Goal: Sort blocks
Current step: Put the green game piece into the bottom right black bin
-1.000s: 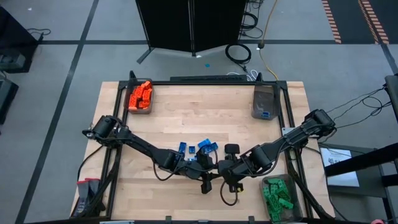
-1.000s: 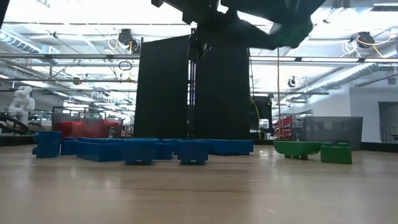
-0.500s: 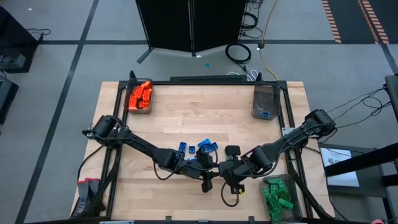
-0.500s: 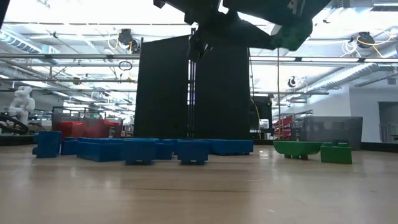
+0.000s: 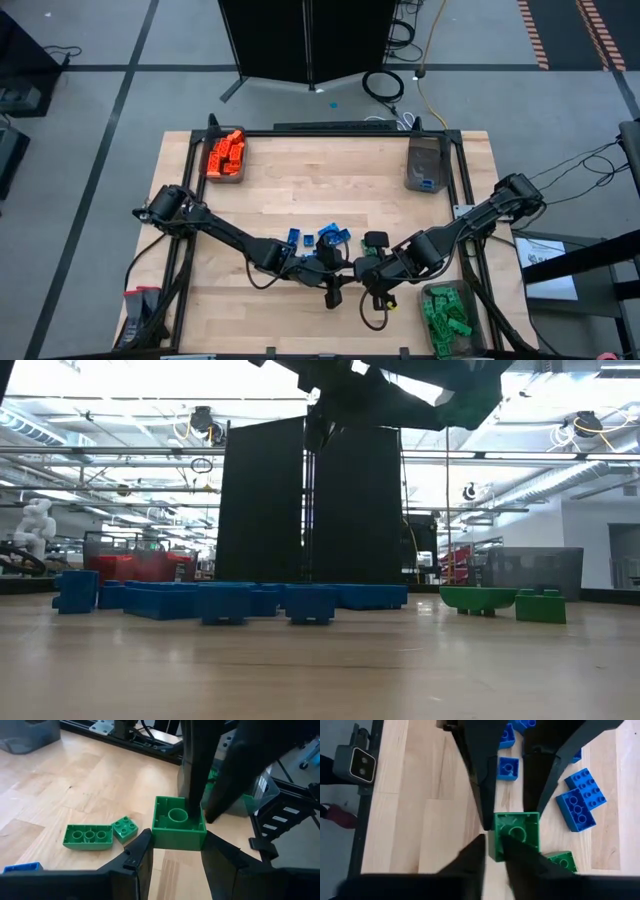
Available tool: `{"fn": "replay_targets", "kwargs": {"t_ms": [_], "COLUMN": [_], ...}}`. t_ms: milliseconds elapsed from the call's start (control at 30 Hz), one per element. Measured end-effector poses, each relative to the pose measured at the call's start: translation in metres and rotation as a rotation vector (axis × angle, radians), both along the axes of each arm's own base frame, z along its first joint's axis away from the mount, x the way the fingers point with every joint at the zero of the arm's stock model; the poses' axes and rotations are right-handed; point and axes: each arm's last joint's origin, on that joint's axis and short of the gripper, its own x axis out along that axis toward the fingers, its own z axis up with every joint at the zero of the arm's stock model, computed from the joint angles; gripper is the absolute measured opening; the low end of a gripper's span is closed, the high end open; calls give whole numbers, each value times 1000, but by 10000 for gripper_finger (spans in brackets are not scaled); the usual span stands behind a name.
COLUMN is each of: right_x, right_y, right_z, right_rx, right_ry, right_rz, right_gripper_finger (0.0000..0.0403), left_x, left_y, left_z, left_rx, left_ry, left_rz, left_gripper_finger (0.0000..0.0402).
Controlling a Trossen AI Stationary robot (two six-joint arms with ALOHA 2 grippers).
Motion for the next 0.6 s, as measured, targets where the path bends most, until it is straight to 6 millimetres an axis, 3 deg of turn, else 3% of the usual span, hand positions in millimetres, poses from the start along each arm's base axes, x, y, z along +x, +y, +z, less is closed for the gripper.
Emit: {"fn": "replay_targets", "kwargs": {"t_ms": [267,600], "right_x": [-2,-5], "right_y": [-1,-3], "right_z": [2,1], "right_rx": [16,19], "right_ry": [2,43], "right_rz": [-11,-44], "right_gripper_finger": [206,265], "left_x": [0,0], "left_y": [-1,0], "left_z": [0,0], "left_rx": [-1,2], "left_ry": [5,0], "left_rz": [-8,2], "left_gripper_finger": [138,138]}}
